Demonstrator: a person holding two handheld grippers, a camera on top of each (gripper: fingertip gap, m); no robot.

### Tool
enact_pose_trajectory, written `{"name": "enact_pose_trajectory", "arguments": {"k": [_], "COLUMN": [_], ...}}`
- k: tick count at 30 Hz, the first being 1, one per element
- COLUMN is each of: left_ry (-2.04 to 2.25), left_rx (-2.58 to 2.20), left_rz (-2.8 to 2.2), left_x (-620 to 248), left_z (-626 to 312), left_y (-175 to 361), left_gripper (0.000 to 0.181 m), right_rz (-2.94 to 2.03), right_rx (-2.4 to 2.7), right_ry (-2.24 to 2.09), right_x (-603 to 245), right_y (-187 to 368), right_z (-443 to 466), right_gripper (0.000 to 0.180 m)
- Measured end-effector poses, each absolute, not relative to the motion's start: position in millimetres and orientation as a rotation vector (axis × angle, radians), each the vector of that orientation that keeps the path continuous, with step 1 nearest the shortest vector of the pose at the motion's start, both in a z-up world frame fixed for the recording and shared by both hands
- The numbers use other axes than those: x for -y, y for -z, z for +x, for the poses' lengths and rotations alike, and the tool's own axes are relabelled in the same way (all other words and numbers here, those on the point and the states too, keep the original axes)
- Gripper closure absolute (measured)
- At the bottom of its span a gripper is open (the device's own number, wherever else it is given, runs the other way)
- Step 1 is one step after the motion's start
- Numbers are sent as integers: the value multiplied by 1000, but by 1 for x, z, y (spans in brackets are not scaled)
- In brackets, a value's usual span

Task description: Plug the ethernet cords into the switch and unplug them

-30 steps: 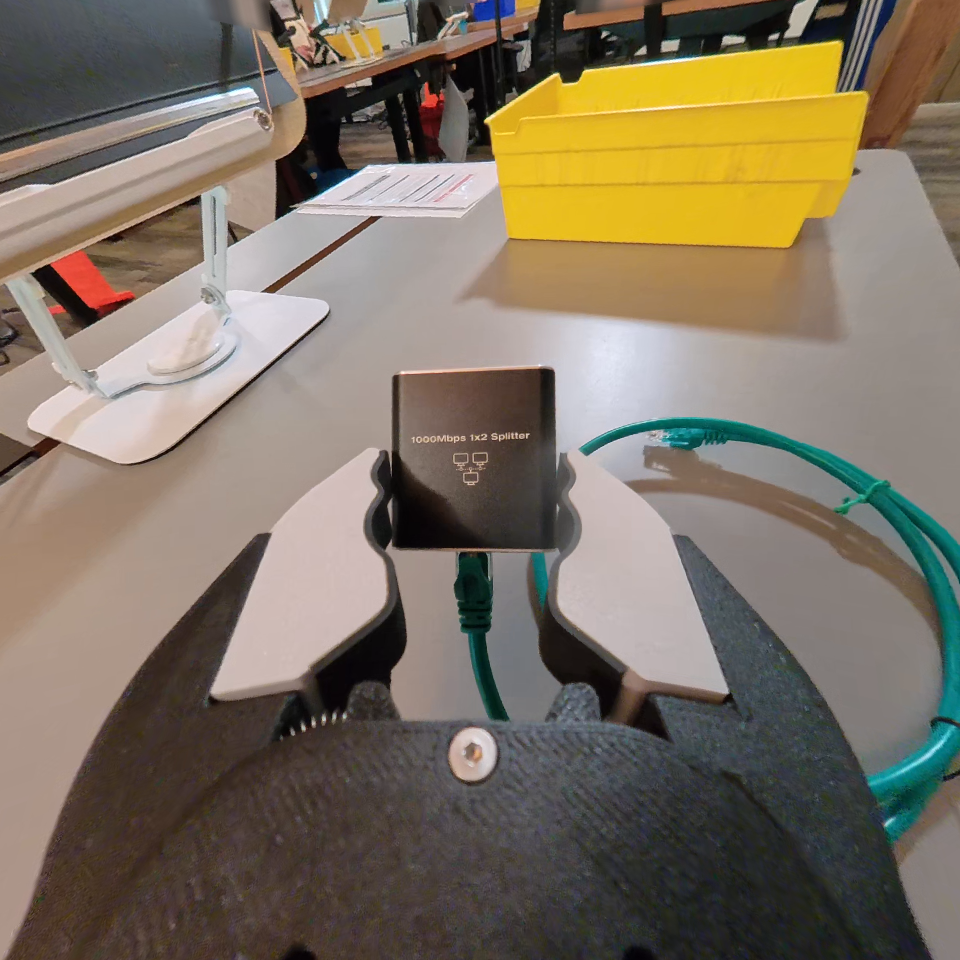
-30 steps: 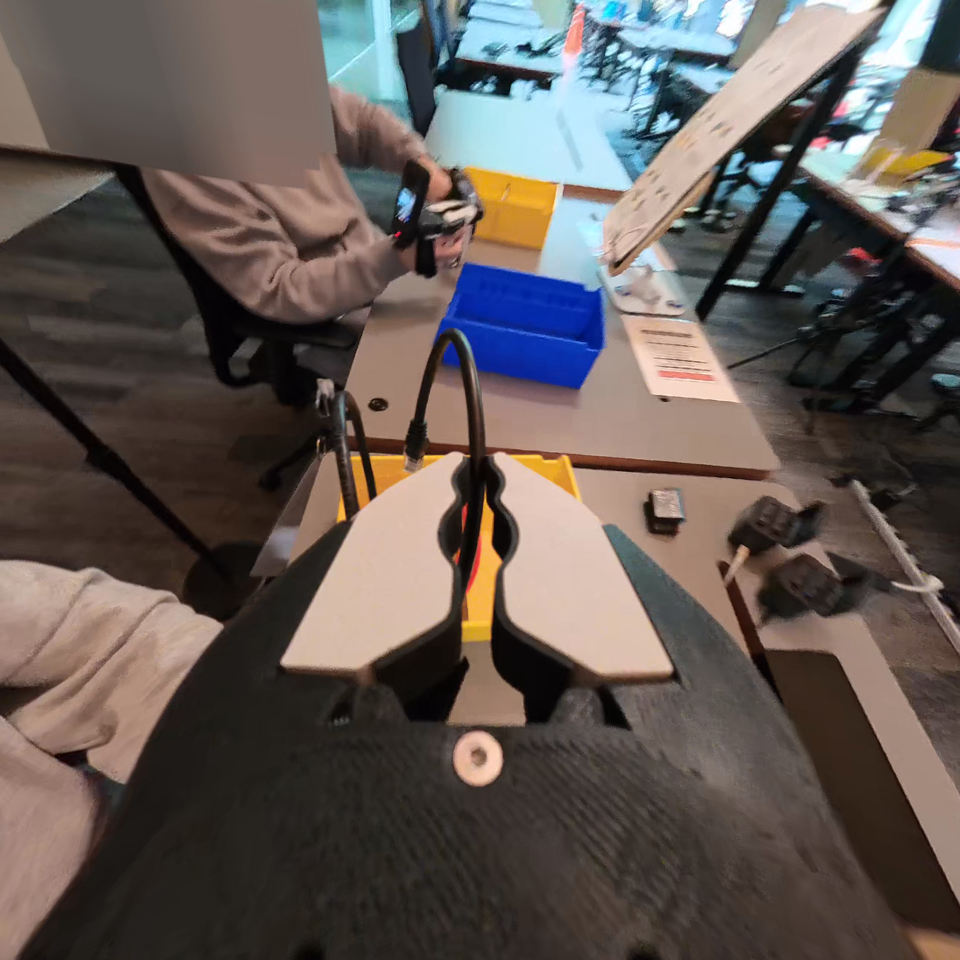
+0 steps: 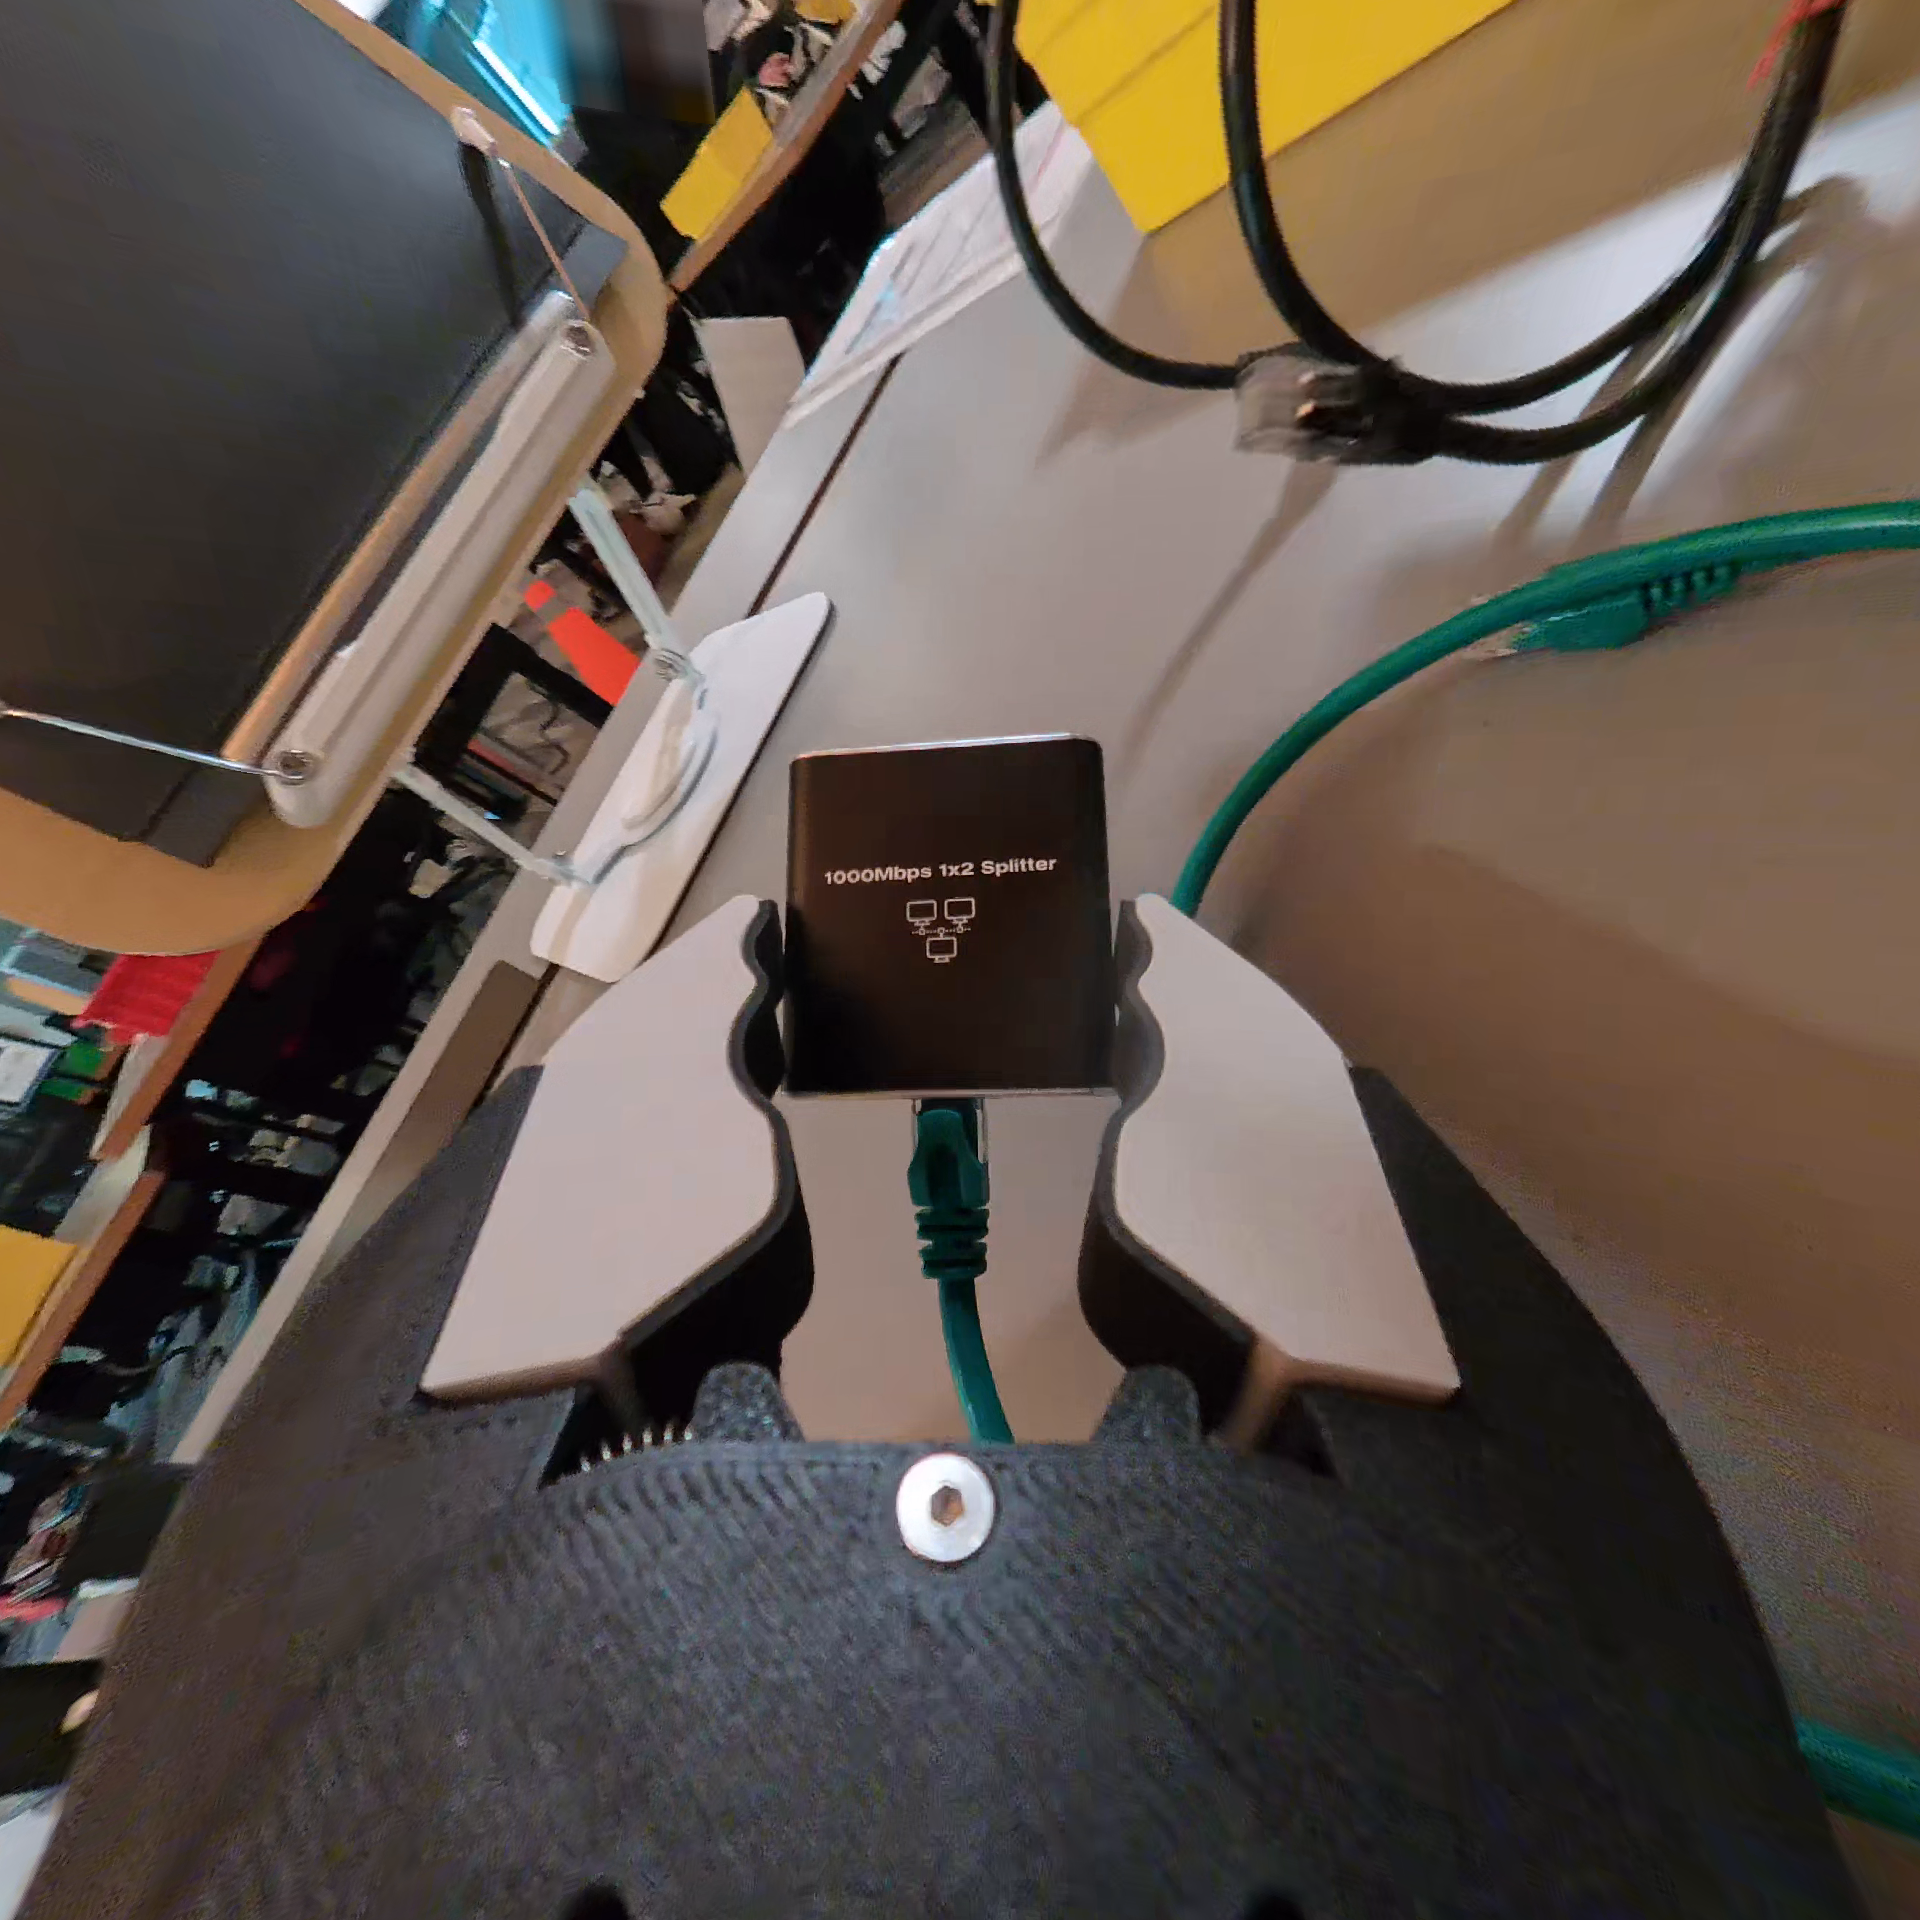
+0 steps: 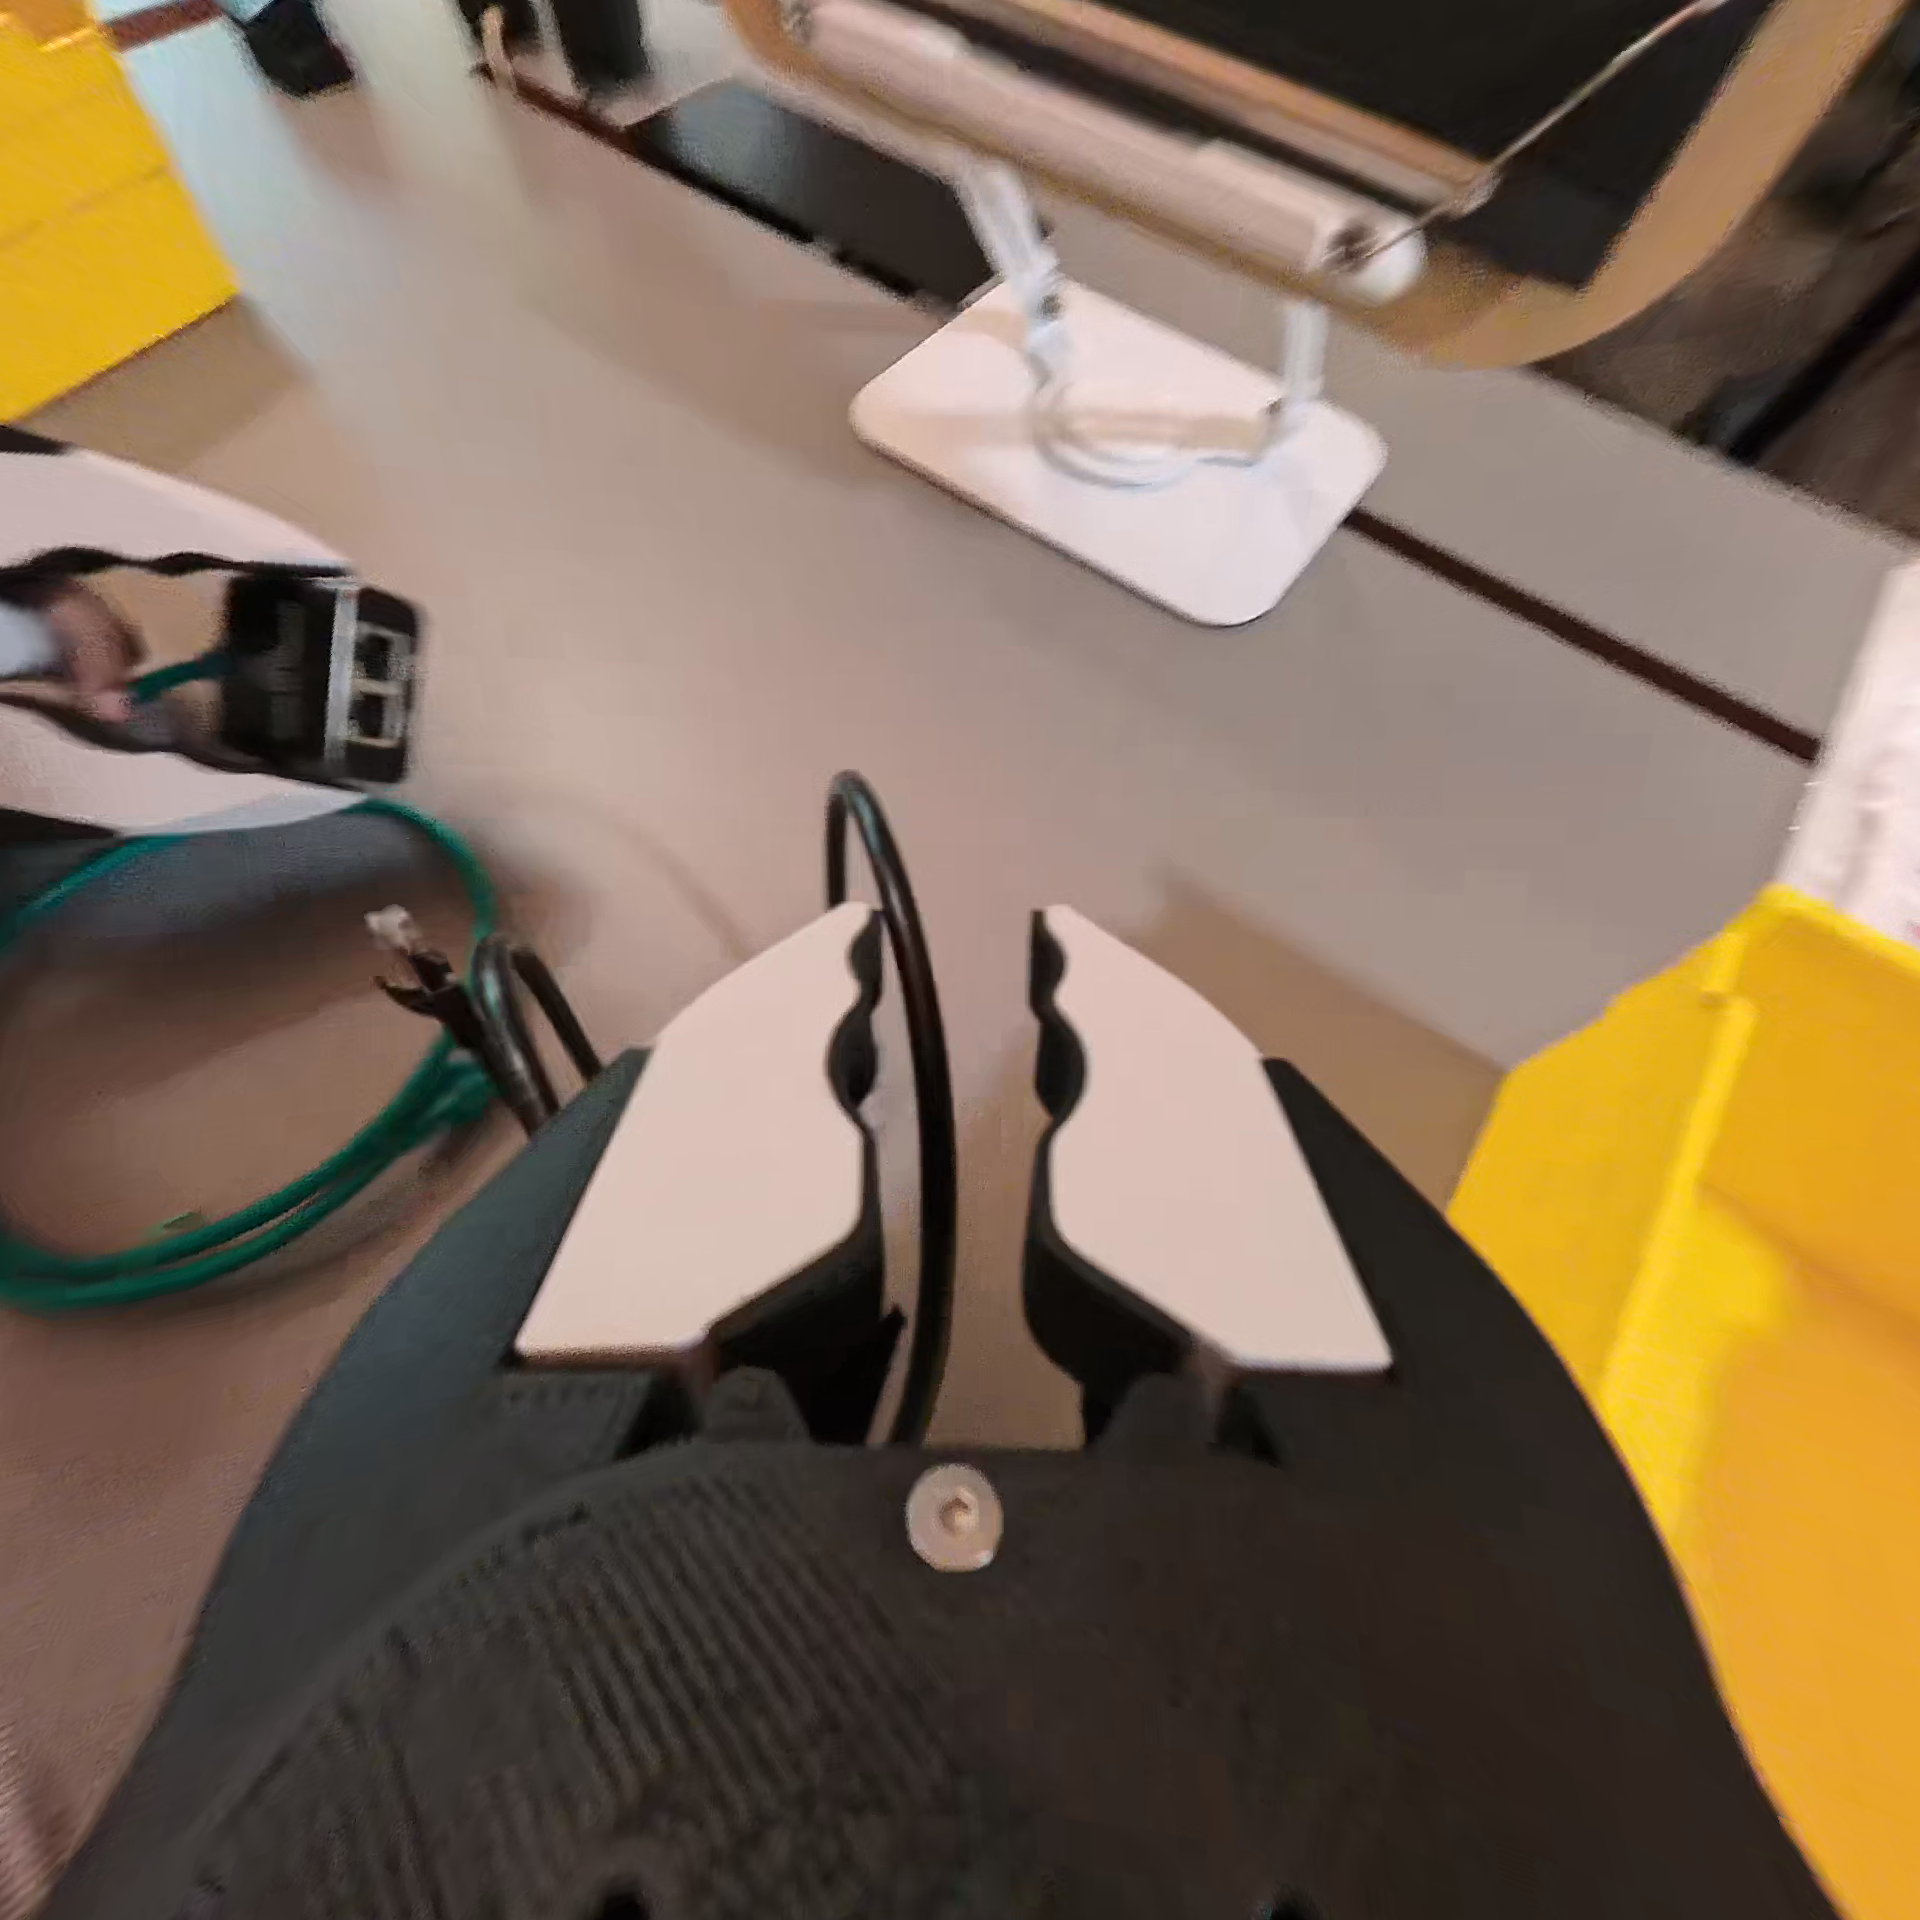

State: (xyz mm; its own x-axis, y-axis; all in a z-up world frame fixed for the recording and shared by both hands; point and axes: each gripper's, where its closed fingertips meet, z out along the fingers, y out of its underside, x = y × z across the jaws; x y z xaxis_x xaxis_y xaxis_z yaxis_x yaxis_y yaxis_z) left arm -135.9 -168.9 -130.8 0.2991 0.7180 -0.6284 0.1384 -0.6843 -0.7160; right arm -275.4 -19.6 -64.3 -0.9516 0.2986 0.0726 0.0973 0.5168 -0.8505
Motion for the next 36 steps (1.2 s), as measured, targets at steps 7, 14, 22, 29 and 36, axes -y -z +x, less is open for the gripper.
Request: {"name": "enact_pose_trajectory", "arguments": {"k": [7, 14, 22, 29, 36], "left_ry": [-1416, -1446, -1450, -1419, -1383], "left_rx": [829, 961, 1115, 1124, 1130], "left_rz": [-2013, -1984, -1863, -1856, -1817], "left_x": [179, 193, 197, 181, 181], "left_z": [-138, -134, -119, -108, -106], "left_y": [131, 131, 125, 127, 125], "left_gripper": [119, 119, 119, 119, 118], "right_rz": [-93, -261, -657, -849, -743], "right_rx": [2032, 2037, 2295, 2384, 2580], "right_ry": [-1435, -1821, -1745, -1804, -1294], "right_x": [-5, 4, 5, 12, 47], "right_y": [33, 20, 86, 99, 150], "right_z": [-271, -251, -264, -253, -274], "right_gripper": [138, 142, 136, 144, 125]}}
